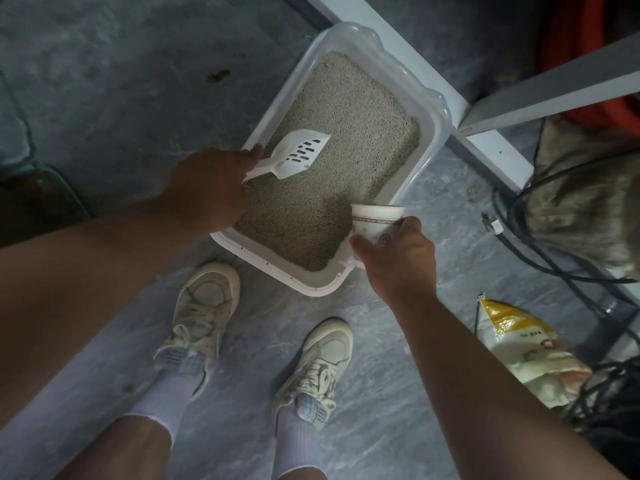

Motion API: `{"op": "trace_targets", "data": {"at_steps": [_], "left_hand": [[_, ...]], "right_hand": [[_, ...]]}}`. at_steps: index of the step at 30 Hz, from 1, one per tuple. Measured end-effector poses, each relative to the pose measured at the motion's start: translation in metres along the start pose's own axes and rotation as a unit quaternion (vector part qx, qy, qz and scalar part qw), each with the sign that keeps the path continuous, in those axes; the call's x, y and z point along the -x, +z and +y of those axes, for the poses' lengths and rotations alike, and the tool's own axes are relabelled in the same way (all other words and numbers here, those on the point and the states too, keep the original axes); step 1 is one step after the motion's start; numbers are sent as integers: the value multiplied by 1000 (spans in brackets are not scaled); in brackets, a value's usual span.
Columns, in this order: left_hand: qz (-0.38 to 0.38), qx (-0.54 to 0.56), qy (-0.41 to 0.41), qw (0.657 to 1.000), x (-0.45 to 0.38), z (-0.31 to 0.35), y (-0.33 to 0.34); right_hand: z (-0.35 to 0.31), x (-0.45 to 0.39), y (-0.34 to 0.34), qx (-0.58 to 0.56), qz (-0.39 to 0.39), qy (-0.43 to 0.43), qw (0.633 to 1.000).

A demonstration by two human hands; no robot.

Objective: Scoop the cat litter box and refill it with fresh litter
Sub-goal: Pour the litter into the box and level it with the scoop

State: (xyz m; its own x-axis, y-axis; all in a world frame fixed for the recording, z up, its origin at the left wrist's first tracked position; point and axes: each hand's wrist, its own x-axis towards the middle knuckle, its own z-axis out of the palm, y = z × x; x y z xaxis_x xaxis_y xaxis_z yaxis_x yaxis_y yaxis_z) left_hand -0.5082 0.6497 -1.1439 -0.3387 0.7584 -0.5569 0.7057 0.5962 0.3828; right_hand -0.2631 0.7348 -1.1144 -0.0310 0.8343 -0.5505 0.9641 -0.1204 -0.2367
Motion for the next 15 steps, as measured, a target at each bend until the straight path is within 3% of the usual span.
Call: {"op": "trace_targets", "data": {"at_steps": [15], "left_hand": [[23, -3, 26, 999, -1, -2, 6]], "right_hand": [[5, 1, -3, -11, 11, 12, 1000]]}}
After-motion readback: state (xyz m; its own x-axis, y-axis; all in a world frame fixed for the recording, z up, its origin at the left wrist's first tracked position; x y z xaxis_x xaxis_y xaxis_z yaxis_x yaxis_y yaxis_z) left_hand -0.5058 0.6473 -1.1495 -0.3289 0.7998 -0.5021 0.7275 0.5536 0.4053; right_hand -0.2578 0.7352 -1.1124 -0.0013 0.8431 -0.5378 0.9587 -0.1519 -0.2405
